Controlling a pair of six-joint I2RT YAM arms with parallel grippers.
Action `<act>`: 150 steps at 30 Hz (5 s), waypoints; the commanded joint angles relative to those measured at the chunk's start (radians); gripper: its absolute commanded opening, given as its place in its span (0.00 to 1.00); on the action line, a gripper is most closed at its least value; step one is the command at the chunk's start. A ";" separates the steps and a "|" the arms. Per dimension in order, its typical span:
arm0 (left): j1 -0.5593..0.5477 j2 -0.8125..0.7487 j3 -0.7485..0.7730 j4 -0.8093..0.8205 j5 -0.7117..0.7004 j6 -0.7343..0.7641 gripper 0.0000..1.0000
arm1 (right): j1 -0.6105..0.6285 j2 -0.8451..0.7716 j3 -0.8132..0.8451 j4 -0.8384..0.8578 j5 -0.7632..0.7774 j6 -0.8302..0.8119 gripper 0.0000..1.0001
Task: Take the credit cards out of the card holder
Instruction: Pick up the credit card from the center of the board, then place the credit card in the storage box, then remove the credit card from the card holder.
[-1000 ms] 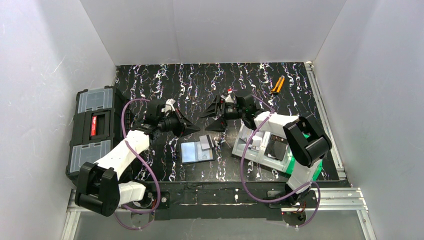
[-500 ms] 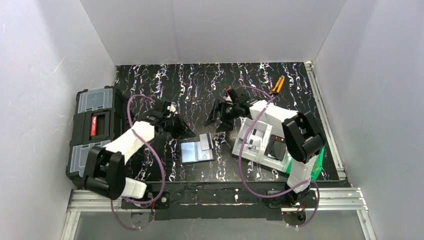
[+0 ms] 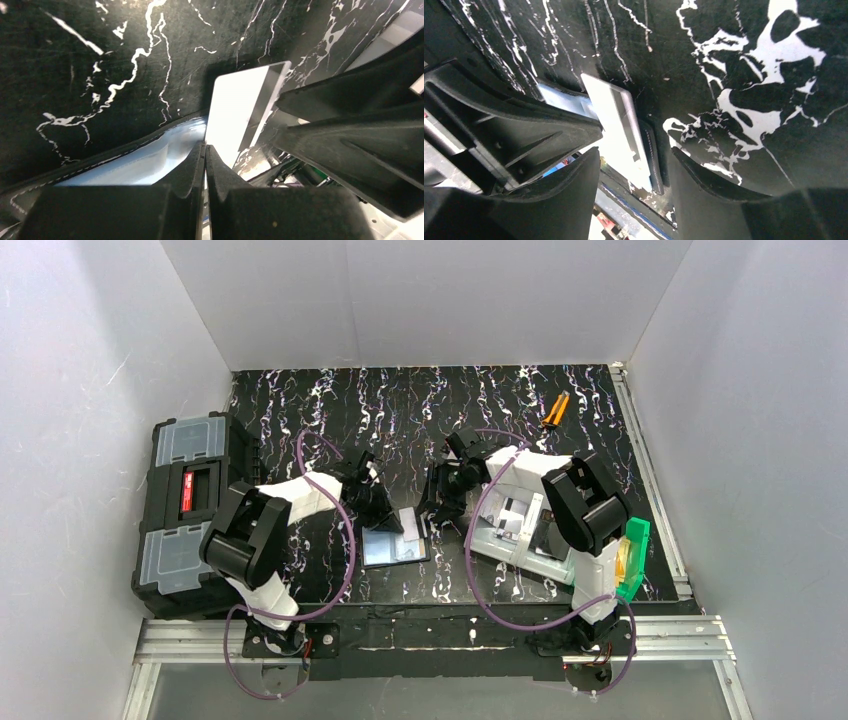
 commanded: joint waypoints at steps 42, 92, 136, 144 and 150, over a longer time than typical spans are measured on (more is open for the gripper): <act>-0.037 -0.159 0.181 -0.307 -0.156 0.143 0.12 | 0.031 -0.236 0.013 -0.116 0.080 -0.038 0.01; -0.358 -0.094 0.178 -0.374 -0.499 0.193 0.63 | -0.103 -0.527 -0.023 -0.469 0.529 -0.092 0.98; -0.487 0.076 0.181 -0.317 -0.704 0.141 0.27 | -0.124 -0.590 -0.178 -0.349 0.390 -0.087 0.96; -0.435 0.001 0.128 -0.290 -0.653 0.149 0.00 | -0.105 -0.579 -0.174 -0.312 0.330 -0.088 0.95; -0.348 -0.126 0.055 -0.222 -0.525 0.137 0.00 | -0.041 -0.512 -0.112 -0.285 0.274 -0.092 0.91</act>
